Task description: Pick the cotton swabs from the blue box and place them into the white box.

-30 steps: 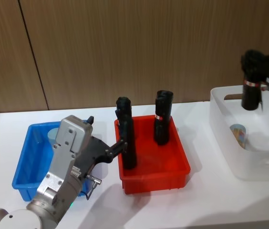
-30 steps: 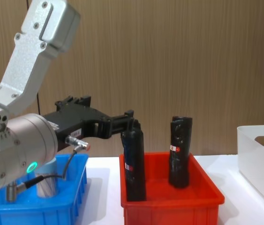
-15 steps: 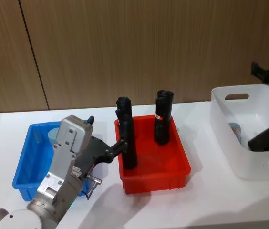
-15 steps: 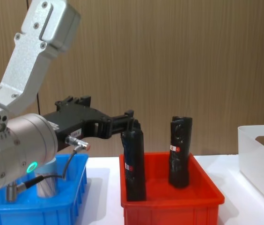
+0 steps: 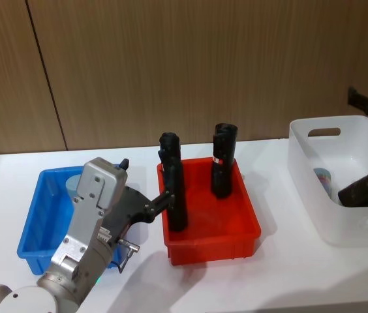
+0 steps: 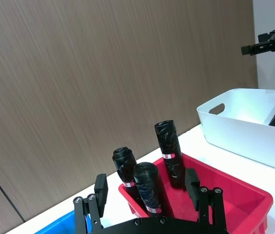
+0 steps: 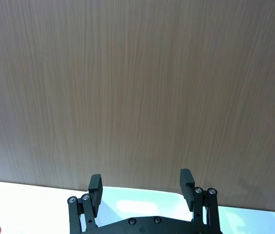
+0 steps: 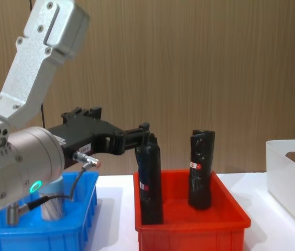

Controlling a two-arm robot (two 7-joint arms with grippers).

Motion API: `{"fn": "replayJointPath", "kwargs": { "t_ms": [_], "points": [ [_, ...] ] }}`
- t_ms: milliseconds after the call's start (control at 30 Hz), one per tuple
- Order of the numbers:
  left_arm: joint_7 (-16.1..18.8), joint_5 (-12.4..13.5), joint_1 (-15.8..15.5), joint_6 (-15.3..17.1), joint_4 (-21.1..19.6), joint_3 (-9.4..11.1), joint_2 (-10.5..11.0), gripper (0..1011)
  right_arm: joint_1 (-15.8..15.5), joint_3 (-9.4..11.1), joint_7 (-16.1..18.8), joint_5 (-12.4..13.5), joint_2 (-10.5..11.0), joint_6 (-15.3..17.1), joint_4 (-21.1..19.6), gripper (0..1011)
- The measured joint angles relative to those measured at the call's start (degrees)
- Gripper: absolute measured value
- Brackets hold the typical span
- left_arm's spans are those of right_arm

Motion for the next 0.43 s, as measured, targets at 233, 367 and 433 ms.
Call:
{"fn": "replayJointPath", "kwargs": {
  "t_ms": [233,367,433],
  "points": [
    [0.0,0.0,0.0,0.0,0.0,0.0,0.0,1003,0.04,0.09,-0.05,0.0,0.05,-0.17,0.28,1001],
    [0.0,0.0,0.0,0.0,0.0,0.0,0.0,1003,0.06,0.13,-0.07,0.0,0.08,-0.22,0.37,1001],
    [0.0,0.0,0.0,0.0,0.0,0.0,0.0,1003,0.07,0.14,-0.08,0.0,0.09,-0.23,0.41,1002]
  ]
}}
